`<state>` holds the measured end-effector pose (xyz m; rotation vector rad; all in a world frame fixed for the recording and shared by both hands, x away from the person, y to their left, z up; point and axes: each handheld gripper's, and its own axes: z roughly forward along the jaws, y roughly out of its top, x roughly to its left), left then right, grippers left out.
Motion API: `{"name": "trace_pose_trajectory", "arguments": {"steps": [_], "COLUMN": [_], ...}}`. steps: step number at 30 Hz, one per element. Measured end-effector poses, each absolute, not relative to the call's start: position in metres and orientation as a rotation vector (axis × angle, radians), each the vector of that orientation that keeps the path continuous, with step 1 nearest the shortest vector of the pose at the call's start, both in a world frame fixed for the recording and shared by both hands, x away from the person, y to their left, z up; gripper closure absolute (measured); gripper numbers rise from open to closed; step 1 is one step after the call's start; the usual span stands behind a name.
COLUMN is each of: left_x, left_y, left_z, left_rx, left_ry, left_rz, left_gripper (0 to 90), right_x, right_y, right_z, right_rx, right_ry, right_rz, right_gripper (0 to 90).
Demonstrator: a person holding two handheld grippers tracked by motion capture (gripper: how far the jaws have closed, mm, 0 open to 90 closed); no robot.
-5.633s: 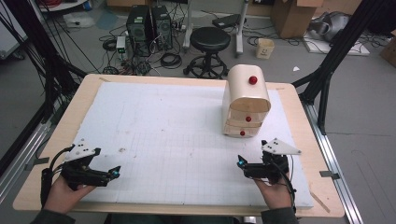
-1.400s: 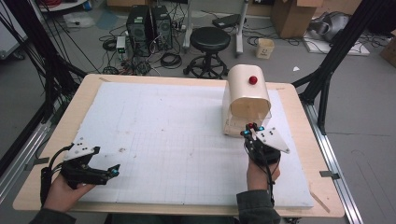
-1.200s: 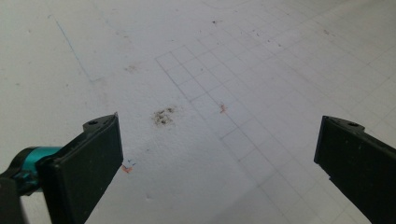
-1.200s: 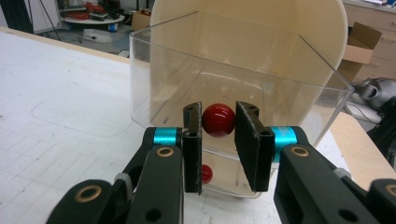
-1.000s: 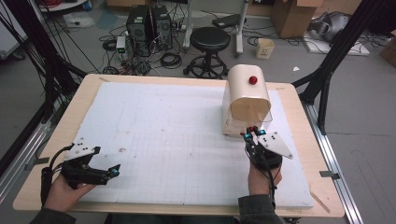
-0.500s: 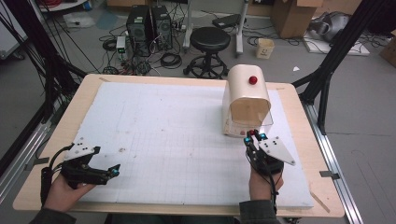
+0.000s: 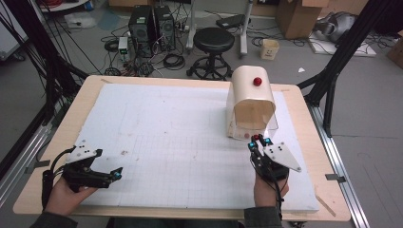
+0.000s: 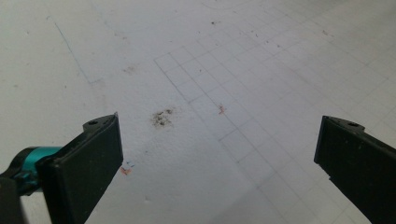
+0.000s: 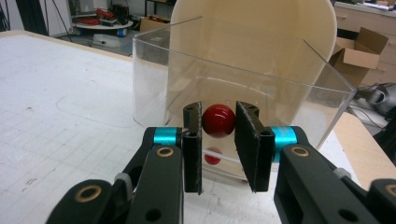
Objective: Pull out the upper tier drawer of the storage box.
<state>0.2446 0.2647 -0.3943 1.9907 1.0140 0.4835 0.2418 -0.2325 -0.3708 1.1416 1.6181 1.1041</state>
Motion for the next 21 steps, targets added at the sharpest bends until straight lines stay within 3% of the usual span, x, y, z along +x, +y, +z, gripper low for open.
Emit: {"name": "trace_pose_trajectory", "arguments": {"steps": [21], "left_x": [0.2443], "left_y": [0.2657], "left_z": [-0.3937], "left_rx": [1.992], "left_ry": [1.014], "left_rz": [0.488], "left_gripper": [1.7], "right_x": [0.2390], "right_y": [-0.2350], "right_z": [-0.3739], "right_rx": [1.154], "right_ry": [1.613], "right_rz": [1.132], "right_gripper": [71.9]}}
